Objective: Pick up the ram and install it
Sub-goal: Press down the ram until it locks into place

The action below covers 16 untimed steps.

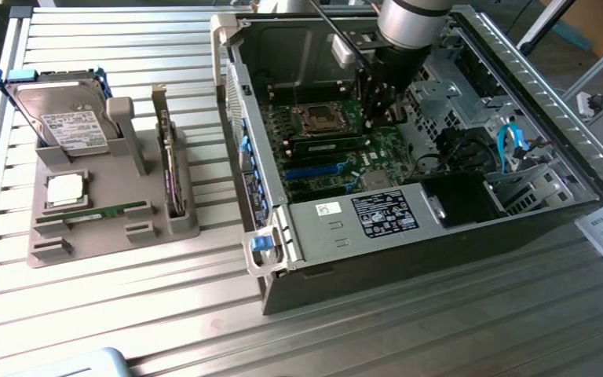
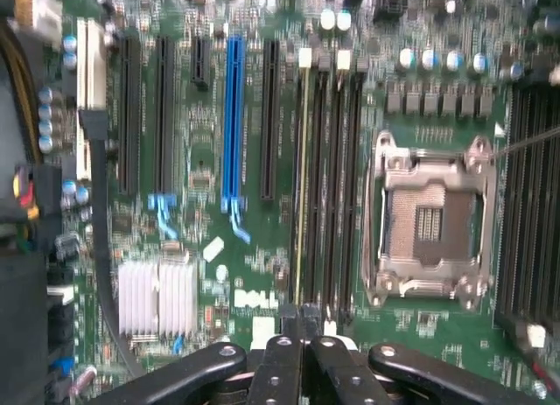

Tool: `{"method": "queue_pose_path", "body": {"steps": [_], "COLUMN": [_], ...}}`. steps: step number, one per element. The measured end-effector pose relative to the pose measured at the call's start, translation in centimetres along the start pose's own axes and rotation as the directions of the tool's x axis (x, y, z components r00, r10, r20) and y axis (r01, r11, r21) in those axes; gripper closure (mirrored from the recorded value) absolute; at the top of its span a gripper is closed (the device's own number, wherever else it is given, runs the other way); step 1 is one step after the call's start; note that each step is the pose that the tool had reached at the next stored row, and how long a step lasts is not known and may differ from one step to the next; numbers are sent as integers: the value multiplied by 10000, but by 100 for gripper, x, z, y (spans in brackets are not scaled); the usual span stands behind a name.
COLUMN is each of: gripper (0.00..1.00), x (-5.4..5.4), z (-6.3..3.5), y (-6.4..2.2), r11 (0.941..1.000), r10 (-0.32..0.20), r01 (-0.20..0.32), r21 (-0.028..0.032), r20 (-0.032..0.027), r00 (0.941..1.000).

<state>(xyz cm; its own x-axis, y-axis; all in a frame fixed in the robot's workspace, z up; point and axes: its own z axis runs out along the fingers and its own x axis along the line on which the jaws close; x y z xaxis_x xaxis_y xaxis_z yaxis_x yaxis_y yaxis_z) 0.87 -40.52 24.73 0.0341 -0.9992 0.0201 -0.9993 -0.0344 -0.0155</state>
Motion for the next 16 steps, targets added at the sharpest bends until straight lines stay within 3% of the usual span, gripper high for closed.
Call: {"method": "queue_pose_path", "body": {"steps": [12, 13, 16], "gripper": [89, 89, 89], "x": [-22, -24, -24], "z": [5, 5, 15], "y": [633, 669, 669], "r11": [10000, 10000, 10000], "r10": [1, 1, 0], "r01": [-1, -1, 0], "r21": [18, 19, 18], "r20": [-1, -2, -1], "r00": [10000, 10000, 10000]}}
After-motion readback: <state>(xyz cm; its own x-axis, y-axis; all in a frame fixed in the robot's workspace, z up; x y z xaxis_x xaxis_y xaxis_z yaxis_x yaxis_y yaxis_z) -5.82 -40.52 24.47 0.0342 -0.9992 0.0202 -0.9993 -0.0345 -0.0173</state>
